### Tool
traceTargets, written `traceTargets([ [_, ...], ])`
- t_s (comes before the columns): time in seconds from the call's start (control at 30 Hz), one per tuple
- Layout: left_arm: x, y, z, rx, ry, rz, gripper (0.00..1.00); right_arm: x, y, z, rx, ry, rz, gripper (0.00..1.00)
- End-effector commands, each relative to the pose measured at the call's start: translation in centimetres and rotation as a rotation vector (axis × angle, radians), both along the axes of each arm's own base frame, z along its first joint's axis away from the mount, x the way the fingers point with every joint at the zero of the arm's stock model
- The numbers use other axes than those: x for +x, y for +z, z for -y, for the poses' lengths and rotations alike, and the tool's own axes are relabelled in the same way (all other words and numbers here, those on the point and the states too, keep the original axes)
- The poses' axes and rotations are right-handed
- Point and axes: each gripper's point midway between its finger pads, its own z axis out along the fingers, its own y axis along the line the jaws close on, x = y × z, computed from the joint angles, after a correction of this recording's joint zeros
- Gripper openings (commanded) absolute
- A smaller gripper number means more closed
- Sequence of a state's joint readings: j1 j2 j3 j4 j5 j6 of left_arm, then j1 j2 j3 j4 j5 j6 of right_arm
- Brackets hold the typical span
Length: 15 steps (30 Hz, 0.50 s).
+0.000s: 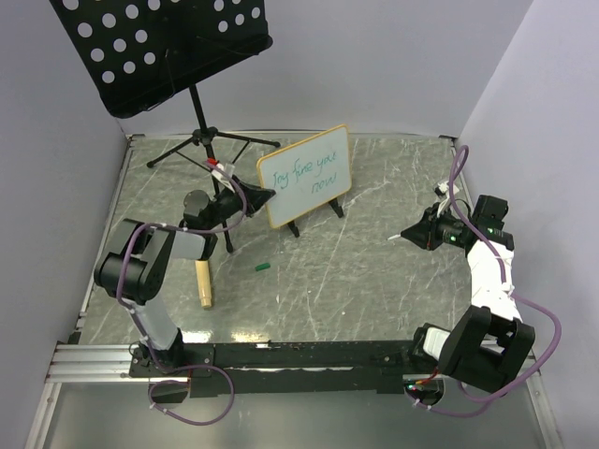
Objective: Write a sentence on the whiteboard
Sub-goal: Put down the whiteboard on the whiteboard stand.
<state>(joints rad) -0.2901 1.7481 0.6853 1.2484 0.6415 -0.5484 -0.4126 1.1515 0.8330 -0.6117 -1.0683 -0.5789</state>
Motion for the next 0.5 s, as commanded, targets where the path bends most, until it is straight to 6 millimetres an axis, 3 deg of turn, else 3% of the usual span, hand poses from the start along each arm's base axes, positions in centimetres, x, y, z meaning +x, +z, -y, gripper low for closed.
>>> traceTargets([
  [0.0,-1.4,3.5,0.2,-0.128,-0.089,0.100,0.01,0.6,1.9,0.0,-0.001,0.034,0.076,0.00],
  [0.13,-1.3,3.4,-0.1,-0.184,-0.095,0.053,0.01,0.6,2.0,-0.1,0.001,0.038,0.078,0.00],
  [0.37,-0.6,1.2,0.0,-0.083,-0.077,0.026,0.01,0.6,2.0,-0.1,0.005,0.041,0.076,0.00],
  [0.47,-0.1,1.1,0.0,-0.048,-0.081,0.039,0.01,0.6,1.9,-0.2,0.007,0.042,0.074,0.00],
])
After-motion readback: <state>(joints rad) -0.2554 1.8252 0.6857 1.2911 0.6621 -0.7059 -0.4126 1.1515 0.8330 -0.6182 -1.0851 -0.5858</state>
